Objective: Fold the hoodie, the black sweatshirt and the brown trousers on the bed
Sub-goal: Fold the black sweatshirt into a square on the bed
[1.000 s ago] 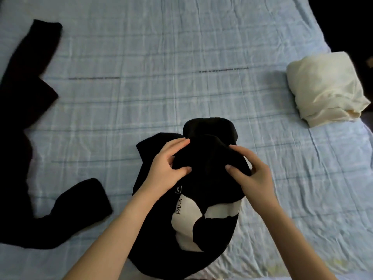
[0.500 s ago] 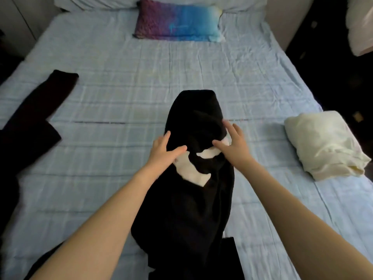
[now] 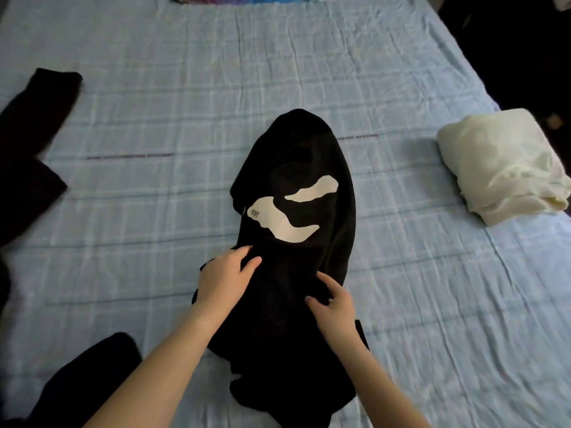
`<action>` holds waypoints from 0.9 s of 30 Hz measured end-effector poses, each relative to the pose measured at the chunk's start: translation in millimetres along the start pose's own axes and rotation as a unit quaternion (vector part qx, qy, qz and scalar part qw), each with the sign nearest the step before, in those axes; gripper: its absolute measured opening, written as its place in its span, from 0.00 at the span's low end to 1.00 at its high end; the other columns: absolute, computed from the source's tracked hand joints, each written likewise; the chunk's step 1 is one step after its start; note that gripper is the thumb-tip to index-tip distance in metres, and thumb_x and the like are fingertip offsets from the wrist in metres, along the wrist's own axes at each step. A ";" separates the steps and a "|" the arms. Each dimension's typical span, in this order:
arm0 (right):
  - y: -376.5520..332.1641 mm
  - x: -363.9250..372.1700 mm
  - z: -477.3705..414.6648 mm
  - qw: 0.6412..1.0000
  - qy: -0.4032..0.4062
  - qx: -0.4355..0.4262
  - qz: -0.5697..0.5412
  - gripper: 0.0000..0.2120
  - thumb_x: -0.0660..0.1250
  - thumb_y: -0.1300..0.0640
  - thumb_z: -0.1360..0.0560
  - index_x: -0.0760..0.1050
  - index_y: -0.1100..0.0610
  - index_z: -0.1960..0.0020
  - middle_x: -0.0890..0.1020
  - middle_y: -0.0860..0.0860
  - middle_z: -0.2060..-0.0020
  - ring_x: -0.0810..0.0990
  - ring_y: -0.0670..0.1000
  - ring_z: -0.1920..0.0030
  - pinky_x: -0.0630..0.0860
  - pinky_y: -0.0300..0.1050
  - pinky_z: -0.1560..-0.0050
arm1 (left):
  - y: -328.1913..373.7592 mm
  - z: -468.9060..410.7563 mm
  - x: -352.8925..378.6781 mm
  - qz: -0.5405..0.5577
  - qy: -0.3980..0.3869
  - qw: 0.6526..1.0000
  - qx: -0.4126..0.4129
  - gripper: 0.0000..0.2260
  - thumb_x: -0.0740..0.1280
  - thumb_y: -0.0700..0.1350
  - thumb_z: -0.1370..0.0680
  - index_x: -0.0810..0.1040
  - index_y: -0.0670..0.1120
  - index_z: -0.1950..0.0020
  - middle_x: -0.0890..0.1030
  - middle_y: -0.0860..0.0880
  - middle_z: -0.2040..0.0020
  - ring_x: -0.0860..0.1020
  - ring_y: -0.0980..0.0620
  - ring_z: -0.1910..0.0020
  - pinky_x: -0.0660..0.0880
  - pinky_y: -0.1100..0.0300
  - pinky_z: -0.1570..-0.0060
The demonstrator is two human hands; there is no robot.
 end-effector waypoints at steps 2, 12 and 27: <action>-21.8 -32.3 -1.3 0.999 0.018 -0.032 -0.013 0.23 0.69 0.70 0.27 0.81 0.45 0.42 0.84 0.47 0.43 0.83 0.42 0.46 0.81 0.42 0.44 | 15.8 6.1 -24.4 -0.043 0.035 0.998 0.003 0.18 0.63 0.59 0.20 0.78 0.52 0.34 0.84 0.50 0.54 0.81 0.47 0.54 0.76 0.56 0.58; -57.1 -146.8 -29.2 0.945 0.148 -0.138 0.258 0.24 0.67 0.54 0.22 0.71 0.54 0.27 0.72 0.54 0.30 0.72 0.55 0.31 0.65 0.42 0.36 | 36.2 19.9 -4.8 0.220 -0.006 0.974 0.053 0.22 0.65 0.54 0.21 0.68 0.56 0.26 0.67 0.53 0.26 0.65 0.56 0.27 0.62 0.57 0.29; -21.8 -87.3 33.0 0.960 0.041 -0.236 0.146 0.30 0.59 0.71 0.25 0.76 0.47 0.31 0.76 0.28 0.41 0.72 0.27 0.38 0.69 0.30 0.34 | 24.3 71.2 10.7 0.286 0.069 0.955 -0.035 0.21 0.77 0.47 0.29 0.80 0.55 0.37 0.83 0.58 0.48 0.79 0.61 0.47 0.69 0.78 0.49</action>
Point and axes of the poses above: each hand's wrist, its own z-axis away from the middle knuckle, its own x-axis out of the palm, y = z × x, the point moved 5 cm from there along -z, towards the middle knuckle
